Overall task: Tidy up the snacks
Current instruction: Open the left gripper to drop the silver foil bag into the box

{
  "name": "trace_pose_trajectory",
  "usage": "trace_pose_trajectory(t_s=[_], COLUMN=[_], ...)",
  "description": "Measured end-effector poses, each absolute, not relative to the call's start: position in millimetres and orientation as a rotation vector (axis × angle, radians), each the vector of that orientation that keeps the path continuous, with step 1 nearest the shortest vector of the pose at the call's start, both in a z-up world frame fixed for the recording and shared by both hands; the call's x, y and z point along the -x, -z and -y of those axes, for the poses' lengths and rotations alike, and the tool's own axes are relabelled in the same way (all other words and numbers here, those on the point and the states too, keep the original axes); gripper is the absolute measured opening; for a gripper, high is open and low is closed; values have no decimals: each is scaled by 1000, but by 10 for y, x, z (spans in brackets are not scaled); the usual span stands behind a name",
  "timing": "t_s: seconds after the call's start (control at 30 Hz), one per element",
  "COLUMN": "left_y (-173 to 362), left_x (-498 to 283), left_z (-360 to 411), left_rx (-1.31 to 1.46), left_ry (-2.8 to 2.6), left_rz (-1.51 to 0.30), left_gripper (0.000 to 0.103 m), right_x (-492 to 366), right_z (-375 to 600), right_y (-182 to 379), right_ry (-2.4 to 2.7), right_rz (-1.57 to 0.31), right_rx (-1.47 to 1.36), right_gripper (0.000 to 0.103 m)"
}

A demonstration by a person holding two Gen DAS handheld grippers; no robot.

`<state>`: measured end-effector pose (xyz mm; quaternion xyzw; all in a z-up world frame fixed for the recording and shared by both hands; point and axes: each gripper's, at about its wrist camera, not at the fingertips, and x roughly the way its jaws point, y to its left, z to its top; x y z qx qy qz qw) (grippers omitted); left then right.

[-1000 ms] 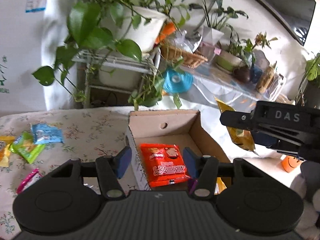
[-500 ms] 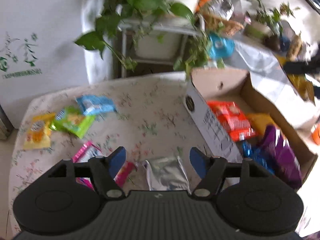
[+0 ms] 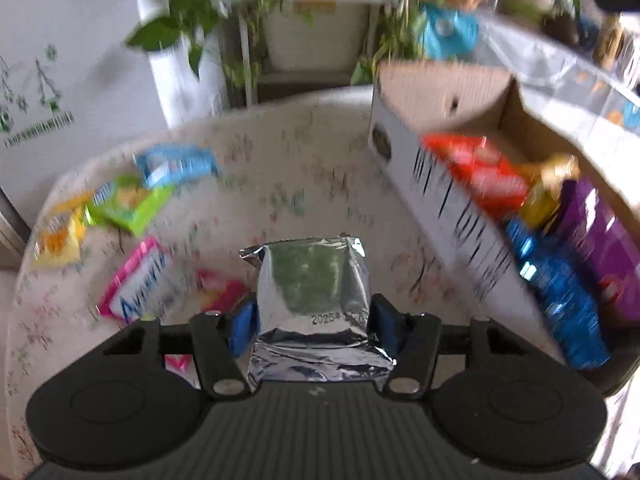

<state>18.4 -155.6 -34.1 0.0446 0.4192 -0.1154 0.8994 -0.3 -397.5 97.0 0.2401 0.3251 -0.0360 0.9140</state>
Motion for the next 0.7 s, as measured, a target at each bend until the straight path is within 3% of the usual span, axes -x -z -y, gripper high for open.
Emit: trace_pose_trajectory(t_s=[0.4, 0.57, 0.7], left_y=[-260, -374, -439], left_x=[-478, -509, -478], left_z=[2203, 2302, 2039], left_rx=[52, 40, 21], left_ry=[424, 438, 407], left_rz=[-751, -741, -724], left_gripper=[61, 85, 85], right_x=[18, 10, -16], right_z=[4065, 4089, 4017], right_y=[-1013, -954, -933], right_ry=[112, 124, 100], right_rz=[-626, -654, -667], right_rx=[-506, -533, -524], right_gripper=[78, 83, 86])
